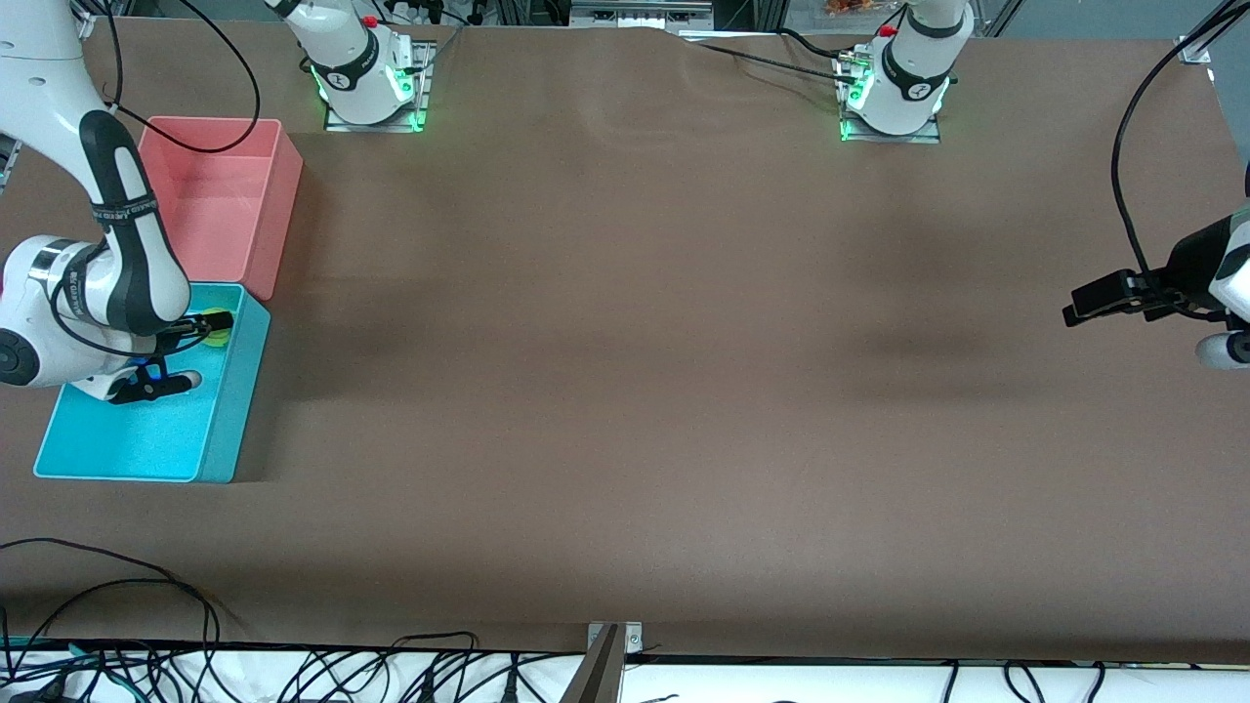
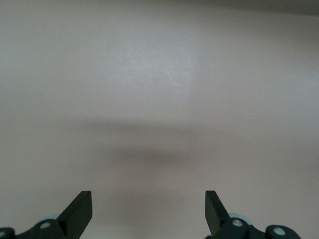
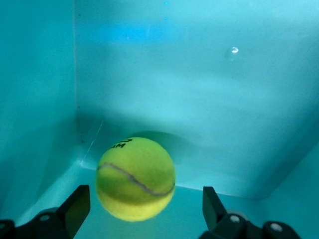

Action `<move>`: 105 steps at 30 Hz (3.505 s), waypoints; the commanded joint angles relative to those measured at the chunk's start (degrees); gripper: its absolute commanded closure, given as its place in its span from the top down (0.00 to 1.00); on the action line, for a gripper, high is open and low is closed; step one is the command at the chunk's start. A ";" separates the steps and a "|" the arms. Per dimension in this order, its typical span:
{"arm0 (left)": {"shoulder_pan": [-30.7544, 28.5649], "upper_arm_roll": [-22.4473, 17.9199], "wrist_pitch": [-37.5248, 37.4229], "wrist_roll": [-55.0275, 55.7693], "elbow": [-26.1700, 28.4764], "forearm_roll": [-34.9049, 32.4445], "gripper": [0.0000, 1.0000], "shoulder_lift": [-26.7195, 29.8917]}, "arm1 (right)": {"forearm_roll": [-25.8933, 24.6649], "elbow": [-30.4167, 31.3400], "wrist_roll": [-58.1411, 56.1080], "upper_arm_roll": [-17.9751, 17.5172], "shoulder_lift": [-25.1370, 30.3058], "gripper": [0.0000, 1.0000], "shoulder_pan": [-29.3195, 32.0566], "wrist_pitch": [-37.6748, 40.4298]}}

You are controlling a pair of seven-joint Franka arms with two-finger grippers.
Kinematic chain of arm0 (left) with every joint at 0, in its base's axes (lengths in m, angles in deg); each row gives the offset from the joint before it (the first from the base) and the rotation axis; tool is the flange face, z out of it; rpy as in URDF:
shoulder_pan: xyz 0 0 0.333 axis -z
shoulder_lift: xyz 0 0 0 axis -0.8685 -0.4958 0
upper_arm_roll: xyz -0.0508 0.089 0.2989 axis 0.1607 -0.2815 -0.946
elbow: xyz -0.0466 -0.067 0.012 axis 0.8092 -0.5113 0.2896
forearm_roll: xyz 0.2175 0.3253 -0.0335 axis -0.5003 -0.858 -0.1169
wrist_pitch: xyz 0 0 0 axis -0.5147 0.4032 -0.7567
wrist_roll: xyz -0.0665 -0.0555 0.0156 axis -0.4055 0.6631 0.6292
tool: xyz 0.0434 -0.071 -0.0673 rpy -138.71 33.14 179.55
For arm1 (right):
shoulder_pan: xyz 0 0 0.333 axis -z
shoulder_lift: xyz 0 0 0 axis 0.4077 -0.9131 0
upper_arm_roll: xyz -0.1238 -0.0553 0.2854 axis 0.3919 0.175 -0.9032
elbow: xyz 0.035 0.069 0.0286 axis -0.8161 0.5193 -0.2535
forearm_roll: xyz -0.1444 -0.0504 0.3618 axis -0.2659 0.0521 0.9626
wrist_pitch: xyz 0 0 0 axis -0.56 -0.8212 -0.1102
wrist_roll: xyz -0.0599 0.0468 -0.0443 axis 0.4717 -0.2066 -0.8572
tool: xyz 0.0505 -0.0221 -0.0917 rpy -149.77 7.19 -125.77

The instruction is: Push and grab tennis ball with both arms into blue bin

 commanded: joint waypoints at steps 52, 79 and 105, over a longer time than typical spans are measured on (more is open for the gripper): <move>25.39 -26.52 -0.88 -1.49 8.66 4.00 1.00 10.18 | 7.86 -18.94 19.00 -3.50 20.83 1.00 -9.31 25.57; 25.39 -26.52 -0.88 -1.49 8.66 3.56 1.00 10.10 | 9.10 2.78 25.98 0.81 39.30 1.00 -14.95 13.60; 25.39 -26.52 -0.88 -1.49 8.58 3.56 1.00 10.10 | 8.92 0.58 25.54 -2.01 38.33 1.00 -12.75 17.30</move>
